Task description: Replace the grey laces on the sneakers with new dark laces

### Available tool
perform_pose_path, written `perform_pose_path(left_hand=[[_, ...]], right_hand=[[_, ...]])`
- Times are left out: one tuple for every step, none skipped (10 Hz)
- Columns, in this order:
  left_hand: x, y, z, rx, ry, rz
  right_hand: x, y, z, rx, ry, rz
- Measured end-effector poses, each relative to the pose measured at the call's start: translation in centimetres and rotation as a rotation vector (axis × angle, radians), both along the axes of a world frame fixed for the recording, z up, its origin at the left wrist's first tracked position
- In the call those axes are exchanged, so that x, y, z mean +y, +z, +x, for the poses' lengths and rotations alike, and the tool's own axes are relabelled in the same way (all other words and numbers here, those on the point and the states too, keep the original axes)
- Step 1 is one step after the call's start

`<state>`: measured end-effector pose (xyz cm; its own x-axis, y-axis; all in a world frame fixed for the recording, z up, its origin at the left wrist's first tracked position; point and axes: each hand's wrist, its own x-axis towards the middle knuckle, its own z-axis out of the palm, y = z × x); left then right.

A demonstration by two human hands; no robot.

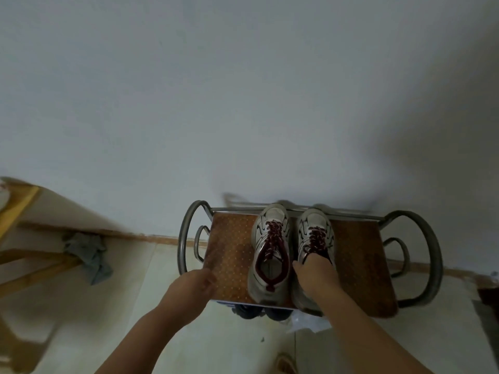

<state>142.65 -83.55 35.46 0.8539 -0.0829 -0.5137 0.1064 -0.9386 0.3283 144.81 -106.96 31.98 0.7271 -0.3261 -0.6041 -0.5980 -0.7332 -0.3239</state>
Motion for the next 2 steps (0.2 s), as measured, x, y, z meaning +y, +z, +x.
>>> perform_pose_path(left_hand=[[0.5,1.1,-0.5,-0.046,-0.004,-0.020],[0.8,3.3,-1.6,-0.065,-0.002,-0.055]], right_hand=[[-1.3,2.3,-0.5,0.008,0.108,-0.071],[-1.4,5.7,-2.1,-0.071,0.156,-0.106]])
